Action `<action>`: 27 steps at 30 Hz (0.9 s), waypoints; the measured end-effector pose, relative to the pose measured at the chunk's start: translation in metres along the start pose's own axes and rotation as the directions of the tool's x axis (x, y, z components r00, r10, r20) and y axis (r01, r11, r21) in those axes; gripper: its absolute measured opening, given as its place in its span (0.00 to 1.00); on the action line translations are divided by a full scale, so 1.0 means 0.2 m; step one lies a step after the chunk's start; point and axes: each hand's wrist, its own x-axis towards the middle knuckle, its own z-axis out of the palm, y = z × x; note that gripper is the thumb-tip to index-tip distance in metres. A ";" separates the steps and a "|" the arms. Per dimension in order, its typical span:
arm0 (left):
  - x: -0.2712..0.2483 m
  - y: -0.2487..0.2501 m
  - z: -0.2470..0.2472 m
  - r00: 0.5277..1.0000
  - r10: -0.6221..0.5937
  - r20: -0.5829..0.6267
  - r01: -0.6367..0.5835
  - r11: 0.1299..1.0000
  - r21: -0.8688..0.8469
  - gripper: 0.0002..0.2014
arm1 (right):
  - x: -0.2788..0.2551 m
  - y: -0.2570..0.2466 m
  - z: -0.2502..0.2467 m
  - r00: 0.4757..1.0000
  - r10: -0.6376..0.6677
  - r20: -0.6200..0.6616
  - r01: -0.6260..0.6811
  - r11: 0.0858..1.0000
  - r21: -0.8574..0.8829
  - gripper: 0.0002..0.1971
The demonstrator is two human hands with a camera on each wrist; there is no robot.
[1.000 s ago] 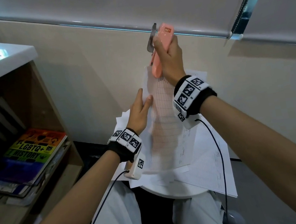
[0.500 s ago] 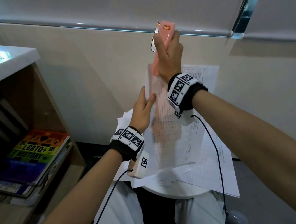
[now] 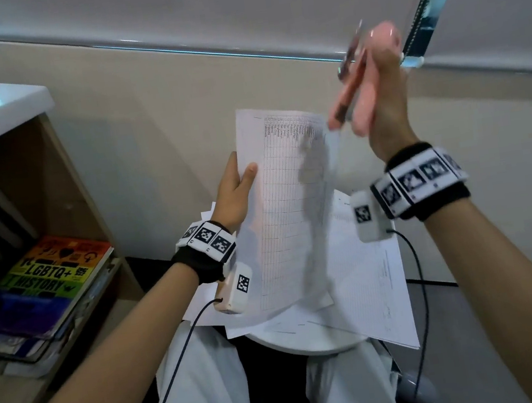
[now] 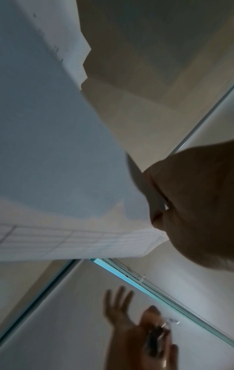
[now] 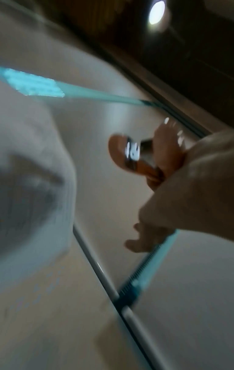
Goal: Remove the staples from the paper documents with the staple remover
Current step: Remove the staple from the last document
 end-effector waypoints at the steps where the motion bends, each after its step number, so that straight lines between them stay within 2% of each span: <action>1: 0.00 0.02 0.00 1.000 0.006 0.022 -0.006 1.000 -0.011 0.18 | -0.05 0.02 -0.09 0.994 0.078 0.073 -0.075 0.996 -0.038 0.53; 4: 0.02 0.03 0.02 0.994 -0.007 0.112 0.010 1.000 -0.026 0.18 | -0.20 0.12 -0.33 0.948 0.242 0.209 -0.213 0.966 -0.149 0.33; 5: 0.02 0.05 0.03 0.987 -0.021 0.162 0.029 0.998 -0.048 0.19 | -0.26 0.16 -0.39 0.930 0.289 0.229 -0.253 0.952 -0.173 0.29; 7: 0.03 0.06 0.06 0.959 -0.066 0.277 0.097 0.990 -0.103 0.20 | -0.35 0.24 -0.49 0.893 0.391 0.222 -0.360 0.918 -0.166 0.28; 9: 0.04 0.05 0.10 0.937 -0.113 0.329 0.173 0.972 -0.157 0.18 | -0.41 0.31 -0.55 0.849 0.475 0.232 -0.468 0.880 -0.089 0.33; 11: 0.05 0.03 0.13 0.951 -0.124 0.283 0.175 0.972 -0.160 0.15 | -0.44 0.35 -0.58 0.821 0.503 0.269 -0.534 0.844 0.052 0.30; 13: 0.06 -0.01 0.15 0.987 -0.103 0.125 0.113 0.991 -0.071 0.14 | -0.49 0.35 -0.60 0.809 0.510 0.293 -0.554 0.828 0.088 0.26; 15: 0.04 -0.06 0.17 0.996 -0.088 -0.022 0.089 0.995 0.044 0.09 | -0.51 0.35 -0.64 0.793 0.558 0.245 -0.566 0.823 -0.041 0.28; 17: 0.03 -0.14 0.17 0.994 -0.106 -0.033 0.110 0.982 0.151 0.11 | -0.51 0.36 -0.69 0.780 0.608 0.149 -0.572 0.789 -0.224 0.27; 19: 0.01 -0.25 0.14 0.973 -0.230 -0.017 0.226 0.937 0.265 0.15 | -0.49 0.40 -0.76 0.761 0.648 0.041 -0.581 0.708 -0.403 0.23; 20: 0.00 -0.31 0.11 0.953 -0.301 -0.031 0.289 0.875 0.388 0.18 | -0.48 0.43 -0.80 0.751 0.660 -0.023 -0.588 0.651 -0.480 0.20; 21: -0.02 -0.37 0.06 0.923 -0.380 -0.060 0.341 0.736 0.585 0.23 | -0.46 0.47 -0.84 0.738 0.669 -0.083 -0.597 0.591 -0.543 0.18; 22: -0.05 -0.42 0.01 0.877 -0.466 -0.114 0.372 0.511 0.775 0.28 | -0.45 0.51 -0.88 0.727 0.671 -0.146 -0.613 0.540 -0.576 0.17; 23: -0.09 -0.45 -0.03 0.832 -0.527 -0.174 0.366 0.287 0.885 0.32 | -0.43 0.56 -0.92 0.714 0.670 -0.205 -0.637 0.500 -0.587 0.18; 24: -0.14 -0.49 -0.08 0.789 -0.573 -0.222 0.357 0.135 0.924 0.36 | -0.42 0.61 -0.96 0.697 0.669 -0.259 -0.661 0.459 -0.594 0.18; 25: -0.19 -0.52 -0.10 0.751 -0.602 -0.270 0.390 0.074 0.918 0.39 | -0.40 0.65 -0.98 0.686 0.666 -0.293 -0.672 0.425 -0.607 0.19; 27: -0.28 -0.59 -0.12 0.707 -0.594 -0.384 0.543 0.108 0.833 0.43 | -0.36 0.73 -1.01 0.686 0.644 -0.339 -0.666 0.367 -0.650 0.19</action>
